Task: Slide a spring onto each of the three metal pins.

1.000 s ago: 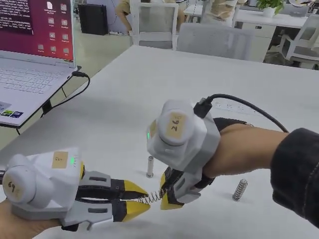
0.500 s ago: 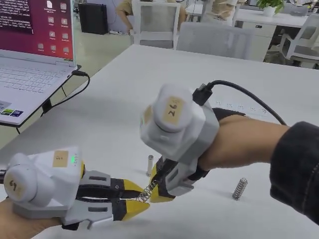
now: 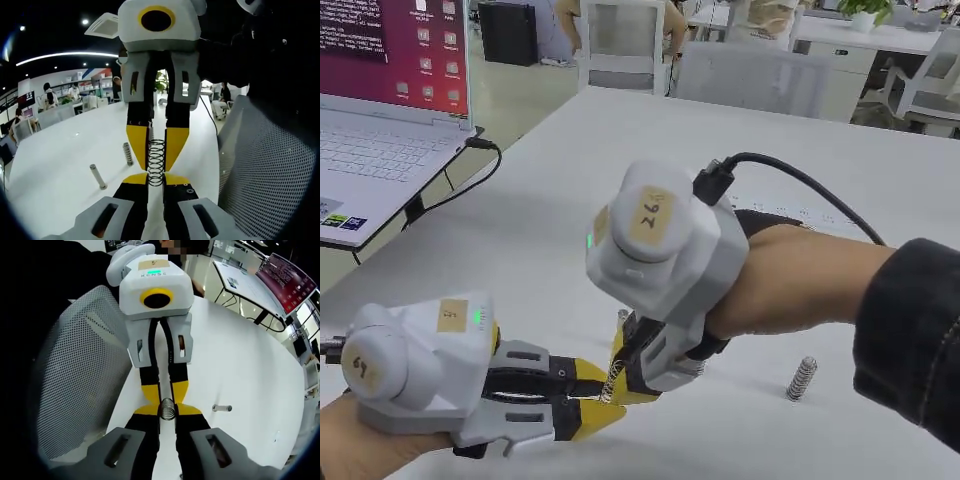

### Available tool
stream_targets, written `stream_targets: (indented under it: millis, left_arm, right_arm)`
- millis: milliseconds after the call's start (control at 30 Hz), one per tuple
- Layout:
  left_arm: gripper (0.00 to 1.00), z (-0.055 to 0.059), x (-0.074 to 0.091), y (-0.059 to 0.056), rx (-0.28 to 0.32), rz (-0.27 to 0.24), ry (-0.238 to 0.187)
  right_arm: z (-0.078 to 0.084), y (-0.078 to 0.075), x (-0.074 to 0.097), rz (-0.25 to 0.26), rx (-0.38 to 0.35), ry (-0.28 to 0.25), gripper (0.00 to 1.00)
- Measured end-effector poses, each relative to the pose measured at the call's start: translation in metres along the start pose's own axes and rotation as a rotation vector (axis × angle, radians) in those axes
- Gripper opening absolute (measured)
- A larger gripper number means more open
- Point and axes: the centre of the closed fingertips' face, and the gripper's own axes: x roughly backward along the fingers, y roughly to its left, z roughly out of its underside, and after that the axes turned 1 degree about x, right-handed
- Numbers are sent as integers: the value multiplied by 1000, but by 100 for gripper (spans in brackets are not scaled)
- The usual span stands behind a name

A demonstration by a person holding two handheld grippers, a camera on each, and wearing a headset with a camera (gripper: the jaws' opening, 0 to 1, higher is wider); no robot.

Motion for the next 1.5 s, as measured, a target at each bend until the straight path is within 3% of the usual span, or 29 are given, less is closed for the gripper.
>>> stream_targets:
  millis: [633,900,1233,1500]
  left_arm:
    - [4,-1,-2,-1,15,-3,-5]
    - [11,6,1,0,31,-16,4]
    - [30,10,6,6,42,-49,6]
    - [39,15,10,7,59,-58,7]
  right_arm:
    - [2,-2,-1,1,0,12,8]
    - [9,-11,4,15,-8,28,8]
    - [16,-29,16,55,-28,33,8]
    - [18,-46,25,91,-41,32,8]
